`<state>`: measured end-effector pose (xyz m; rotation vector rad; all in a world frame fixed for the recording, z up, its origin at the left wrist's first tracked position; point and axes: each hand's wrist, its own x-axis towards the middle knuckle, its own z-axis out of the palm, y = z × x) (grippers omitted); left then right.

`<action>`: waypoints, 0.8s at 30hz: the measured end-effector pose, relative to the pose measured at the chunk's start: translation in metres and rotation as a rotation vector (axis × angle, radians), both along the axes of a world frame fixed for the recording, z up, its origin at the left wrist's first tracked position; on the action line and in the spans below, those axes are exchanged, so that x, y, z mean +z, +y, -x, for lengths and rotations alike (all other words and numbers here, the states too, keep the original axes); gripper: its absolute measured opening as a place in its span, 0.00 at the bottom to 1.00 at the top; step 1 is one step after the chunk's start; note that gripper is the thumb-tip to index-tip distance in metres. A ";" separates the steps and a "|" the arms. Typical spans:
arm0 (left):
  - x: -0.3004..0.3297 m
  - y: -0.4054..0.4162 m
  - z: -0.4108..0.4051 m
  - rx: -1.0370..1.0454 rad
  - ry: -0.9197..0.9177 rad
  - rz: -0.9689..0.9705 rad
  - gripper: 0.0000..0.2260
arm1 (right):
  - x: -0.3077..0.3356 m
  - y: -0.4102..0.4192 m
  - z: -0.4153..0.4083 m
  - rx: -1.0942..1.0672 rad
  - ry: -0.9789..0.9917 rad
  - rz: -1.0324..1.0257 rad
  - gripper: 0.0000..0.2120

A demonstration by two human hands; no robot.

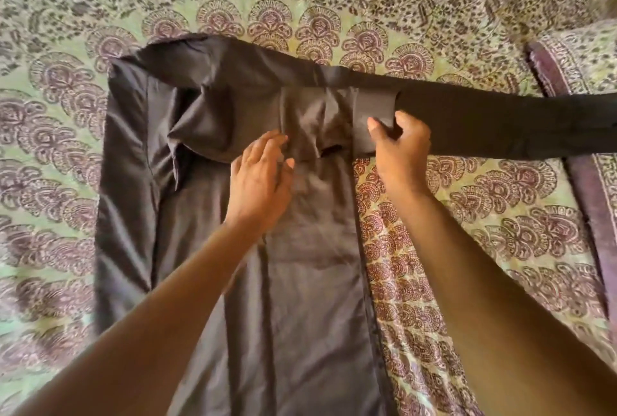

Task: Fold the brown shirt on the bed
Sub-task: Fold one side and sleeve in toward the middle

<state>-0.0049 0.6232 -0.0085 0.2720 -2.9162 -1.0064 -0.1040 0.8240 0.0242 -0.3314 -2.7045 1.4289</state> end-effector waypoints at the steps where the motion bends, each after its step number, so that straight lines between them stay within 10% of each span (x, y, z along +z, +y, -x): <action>1: 0.006 -0.008 -0.006 0.074 0.037 -0.091 0.19 | 0.002 -0.005 -0.018 0.052 0.015 0.045 0.18; 6: 0.043 -0.049 -0.049 0.503 -0.046 -0.991 0.11 | 0.038 -0.051 -0.115 0.425 -0.067 0.385 0.10; 10: 0.049 -0.094 -0.107 0.660 -0.115 -1.275 0.21 | 0.053 -0.091 -0.174 0.758 -0.310 0.340 0.11; 24: 0.049 -0.119 -0.332 0.609 -0.004 -0.583 0.25 | 0.071 -0.124 -0.339 1.217 -0.561 0.088 0.15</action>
